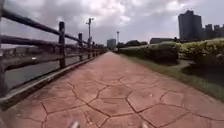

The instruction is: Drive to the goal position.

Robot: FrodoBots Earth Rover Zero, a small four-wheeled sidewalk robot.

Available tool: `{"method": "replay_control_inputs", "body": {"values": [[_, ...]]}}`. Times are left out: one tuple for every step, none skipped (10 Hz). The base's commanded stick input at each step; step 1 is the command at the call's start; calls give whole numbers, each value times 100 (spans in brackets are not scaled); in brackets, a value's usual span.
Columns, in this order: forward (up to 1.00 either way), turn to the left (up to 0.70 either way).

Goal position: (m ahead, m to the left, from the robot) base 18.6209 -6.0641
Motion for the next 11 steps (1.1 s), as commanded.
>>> {"method": "replay_control_inputs", "body": {"values": [[69,-1],[69,0],[69,0],[69,0],[69,0],[69,0],[69,0],[69,0],[69,0],[69,0],[69,0]]}}
